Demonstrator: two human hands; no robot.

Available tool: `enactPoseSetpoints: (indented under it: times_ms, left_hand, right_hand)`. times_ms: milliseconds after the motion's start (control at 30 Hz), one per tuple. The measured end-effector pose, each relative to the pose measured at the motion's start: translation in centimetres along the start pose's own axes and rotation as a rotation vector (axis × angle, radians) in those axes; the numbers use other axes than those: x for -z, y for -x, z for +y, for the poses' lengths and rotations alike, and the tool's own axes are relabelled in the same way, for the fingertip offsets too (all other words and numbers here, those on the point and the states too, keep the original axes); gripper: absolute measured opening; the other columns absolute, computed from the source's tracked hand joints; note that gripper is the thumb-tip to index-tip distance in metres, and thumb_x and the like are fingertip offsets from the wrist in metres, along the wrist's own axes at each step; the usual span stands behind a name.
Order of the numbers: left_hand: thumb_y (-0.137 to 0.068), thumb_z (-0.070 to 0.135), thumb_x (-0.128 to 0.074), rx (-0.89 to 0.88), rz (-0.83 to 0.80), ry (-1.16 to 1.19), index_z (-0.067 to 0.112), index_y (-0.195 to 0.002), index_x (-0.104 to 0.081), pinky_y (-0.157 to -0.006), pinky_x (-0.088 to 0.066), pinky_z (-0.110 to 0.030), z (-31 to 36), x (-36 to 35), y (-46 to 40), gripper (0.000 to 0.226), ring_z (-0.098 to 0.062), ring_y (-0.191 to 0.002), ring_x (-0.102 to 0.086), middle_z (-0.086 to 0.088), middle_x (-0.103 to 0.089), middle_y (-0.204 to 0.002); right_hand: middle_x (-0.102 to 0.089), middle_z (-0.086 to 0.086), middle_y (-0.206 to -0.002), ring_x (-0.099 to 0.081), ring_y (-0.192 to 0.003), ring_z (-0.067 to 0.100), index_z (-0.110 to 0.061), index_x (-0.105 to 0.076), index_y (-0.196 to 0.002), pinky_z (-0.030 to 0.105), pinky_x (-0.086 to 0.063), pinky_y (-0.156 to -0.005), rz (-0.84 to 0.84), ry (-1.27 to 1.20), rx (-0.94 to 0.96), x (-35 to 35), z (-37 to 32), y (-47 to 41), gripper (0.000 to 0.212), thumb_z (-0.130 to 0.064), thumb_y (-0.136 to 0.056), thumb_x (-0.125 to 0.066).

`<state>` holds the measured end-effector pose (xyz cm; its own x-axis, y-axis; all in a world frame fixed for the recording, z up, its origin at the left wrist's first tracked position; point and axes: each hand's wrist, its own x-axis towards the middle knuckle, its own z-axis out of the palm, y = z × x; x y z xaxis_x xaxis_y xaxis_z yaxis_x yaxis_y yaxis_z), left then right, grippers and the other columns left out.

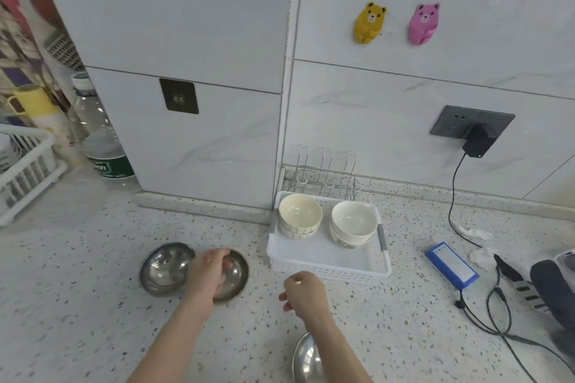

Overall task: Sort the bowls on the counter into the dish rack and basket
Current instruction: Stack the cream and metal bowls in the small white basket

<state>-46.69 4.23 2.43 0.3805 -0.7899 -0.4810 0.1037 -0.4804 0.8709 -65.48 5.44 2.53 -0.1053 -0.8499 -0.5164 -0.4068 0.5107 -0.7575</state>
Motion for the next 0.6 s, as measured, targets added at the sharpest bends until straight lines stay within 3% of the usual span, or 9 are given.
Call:
enactPoseSetpoints:
  times_ms: [67, 133, 200, 233, 300, 367, 467, 600]
  left_hand:
    - [-0.095, 0.021, -0.059, -0.024, 0.057, 0.003, 0.01, -0.091, -0.063, -0.04, -0.029, -0.021, -0.5, 2.7, -0.6, 0.012, -0.011, -0.048, -0.036, -0.007, -0.055, -0.07]
    - [-0.095, 0.02, -0.058, -0.066, 0.129, 0.001, 0.008, -0.084, -0.061, -0.046, -0.038, -0.028, -1.2, 5.3, -1.3, 0.016, -0.014, -0.053, -0.038, -0.01, -0.053, -0.072]
    - [-0.095, 0.021, -0.057, -0.087, 0.228, -0.013, 0.005, -0.093, -0.061, -0.068, -0.053, -0.047, -1.8, 7.7, -2.1, 0.017, -0.019, -0.066, -0.047, -0.014, -0.058, -0.086]
    - [-0.095, 0.021, -0.057, -0.091, 0.275, -0.031, 0.003, -0.099, -0.061, -0.077, -0.053, -0.052, -2.1, 8.8, -2.6, 0.02, -0.022, -0.073, -0.051, -0.015, -0.06, -0.093]
    - [-0.094, 0.022, -0.058, -0.096, 0.329, -0.063, 0.001, -0.109, -0.06, -0.075, -0.049, -0.045, -2.8, 10.7, -3.5, 0.026, -0.026, -0.085, -0.055, -0.018, -0.062, -0.104]
    - [-0.093, 0.024, -0.061, -0.065, 0.316, -0.102, 0.005, -0.117, -0.056, -0.076, -0.047, -0.039, -3.5, 12.2, -4.4, 0.031, -0.027, -0.093, -0.056, -0.014, -0.06, -0.112]
    - [-0.093, 0.035, -0.063, 0.007, 0.19, -0.154, 0.011, -0.128, -0.046, -0.083, -0.046, -0.04, -4.4, 13.5, -5.5, 0.047, -0.028, -0.102, -0.053, -0.009, -0.052, -0.117]
    - [-0.092, 0.046, -0.059, 0.035, 0.088, -0.25, 0.023, -0.143, -0.034, -0.092, -0.049, -0.046, -5.2, 14.1, -6.8, 0.061, -0.03, -0.111, -0.054, -0.009, -0.05, -0.133]
  right_hand:
    - [-0.073, 0.004, -0.086, -0.061, -0.048, 0.003, -0.009, -0.054, -0.124, 0.016, -0.043, -0.048, -0.007, 0.056, 0.004, -2.4, 0.2, 0.5, 0.034, -0.022, -0.092, -0.047]
    - [-0.071, 0.005, -0.093, -0.062, -0.053, 0.004, -0.009, -0.051, -0.128, 0.018, -0.046, -0.055, 0.007, 0.105, 0.009, -4.4, 0.2, 0.9, 0.039, -0.025, -0.092, -0.047]
    - [-0.068, 0.003, -0.095, -0.061, -0.055, 0.004, -0.007, -0.05, -0.129, 0.017, -0.045, -0.051, 0.038, 0.147, 0.012, -5.9, 0.3, 1.1, 0.041, -0.026, -0.093, -0.046]
    - [-0.067, 0.002, -0.092, -0.061, -0.056, 0.003, -0.007, -0.049, -0.13, 0.017, -0.044, -0.05, 0.052, 0.173, 0.015, -6.5, 0.2, 1.2, 0.042, -0.026, -0.093, -0.046]
    - [-0.063, -0.001, -0.085, -0.061, -0.058, 0.003, -0.006, -0.045, -0.134, 0.017, -0.041, -0.049, 0.068, 0.207, 0.011, -7.6, 0.2, 1.3, 0.045, -0.027, -0.094, -0.044]
    - [-0.057, -0.005, -0.08, -0.063, -0.061, 0.004, -0.005, -0.042, -0.136, 0.018, -0.042, -0.048, 0.078, 0.217, -0.012, -8.5, 0.3, 1.2, 0.046, -0.028, -0.096, -0.043]
    - [-0.051, -0.008, -0.079, -0.065, -0.064, 0.006, -0.005, -0.035, -0.142, 0.019, -0.043, -0.047, 0.092, 0.219, -0.043, -9.7, 0.4, 1.1, 0.051, -0.028, -0.097, -0.042]
    - [-0.064, 0.006, -0.106, -0.066, -0.064, 0.007, -0.009, -0.034, -0.146, 0.021, -0.044, -0.051, 0.106, 0.18, -0.067, -11.1, 0.1, 0.9, 0.053, -0.032, -0.098, -0.04]
